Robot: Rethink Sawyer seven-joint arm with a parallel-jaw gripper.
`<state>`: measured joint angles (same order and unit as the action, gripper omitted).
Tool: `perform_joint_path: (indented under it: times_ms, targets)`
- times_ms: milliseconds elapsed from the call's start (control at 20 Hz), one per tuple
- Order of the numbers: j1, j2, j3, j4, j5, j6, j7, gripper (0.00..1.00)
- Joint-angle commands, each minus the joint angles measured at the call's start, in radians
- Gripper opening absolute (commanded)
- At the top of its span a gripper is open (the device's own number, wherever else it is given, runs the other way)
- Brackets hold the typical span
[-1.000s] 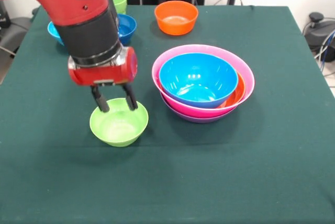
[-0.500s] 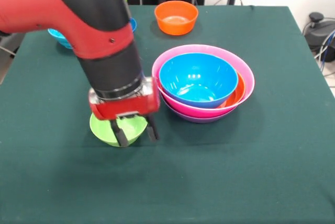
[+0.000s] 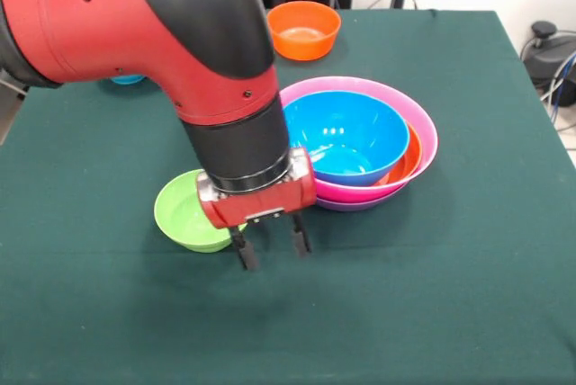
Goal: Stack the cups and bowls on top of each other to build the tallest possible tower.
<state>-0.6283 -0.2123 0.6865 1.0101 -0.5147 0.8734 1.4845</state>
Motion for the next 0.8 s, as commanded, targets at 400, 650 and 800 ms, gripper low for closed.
perform_joint_path:
  times_ms: [400,650,800]
  targets:
    - [-0.033,0.028,0.057,0.077,0.042,0.086,-0.269,1.0]
    - [-0.047,0.01,0.045,0.141,0.054,0.026,-0.19,1.0]
    - [-0.05,-0.022,0.032,0.19,0.048,0.001,-0.144,1.0]
